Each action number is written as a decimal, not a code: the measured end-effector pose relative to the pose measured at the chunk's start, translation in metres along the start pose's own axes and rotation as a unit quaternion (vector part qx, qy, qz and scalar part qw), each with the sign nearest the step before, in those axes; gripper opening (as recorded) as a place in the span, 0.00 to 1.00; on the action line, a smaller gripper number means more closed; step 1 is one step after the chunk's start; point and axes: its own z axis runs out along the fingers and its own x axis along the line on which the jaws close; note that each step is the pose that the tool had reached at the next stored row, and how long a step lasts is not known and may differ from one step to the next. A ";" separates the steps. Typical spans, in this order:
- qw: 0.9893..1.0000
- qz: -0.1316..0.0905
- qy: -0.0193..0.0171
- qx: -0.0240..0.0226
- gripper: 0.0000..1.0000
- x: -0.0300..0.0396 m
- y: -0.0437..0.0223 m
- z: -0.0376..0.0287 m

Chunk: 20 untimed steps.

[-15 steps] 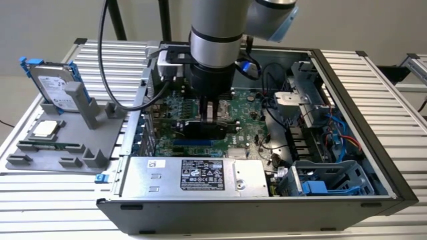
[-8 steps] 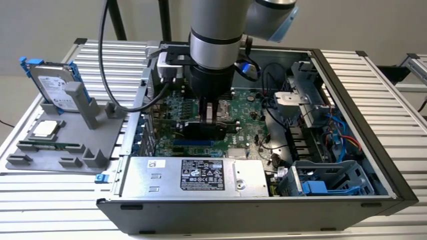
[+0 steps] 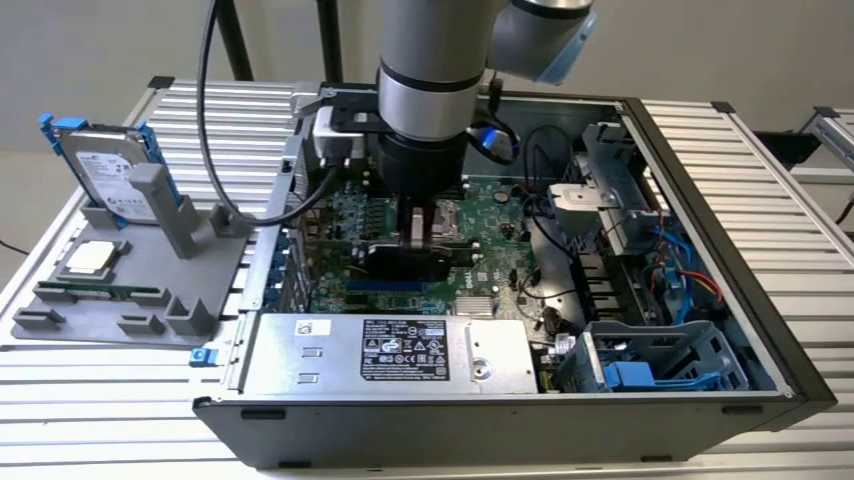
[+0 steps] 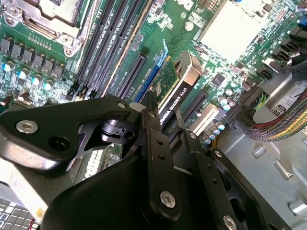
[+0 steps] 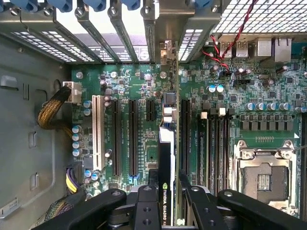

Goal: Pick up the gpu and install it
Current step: 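Insert the gpu into the slot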

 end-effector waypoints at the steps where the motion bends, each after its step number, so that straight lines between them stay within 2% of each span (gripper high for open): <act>1: 1.000 0.000 0.000 0.000 0.00 0.0000 0.0002 0.0003; 11: 1.000 0.000 0.000 0.000 0.00 -0.0002 0.0009 0.0012; 20: 1.000 0.000 0.000 0.000 0.00 -0.0003 0.0013 0.0064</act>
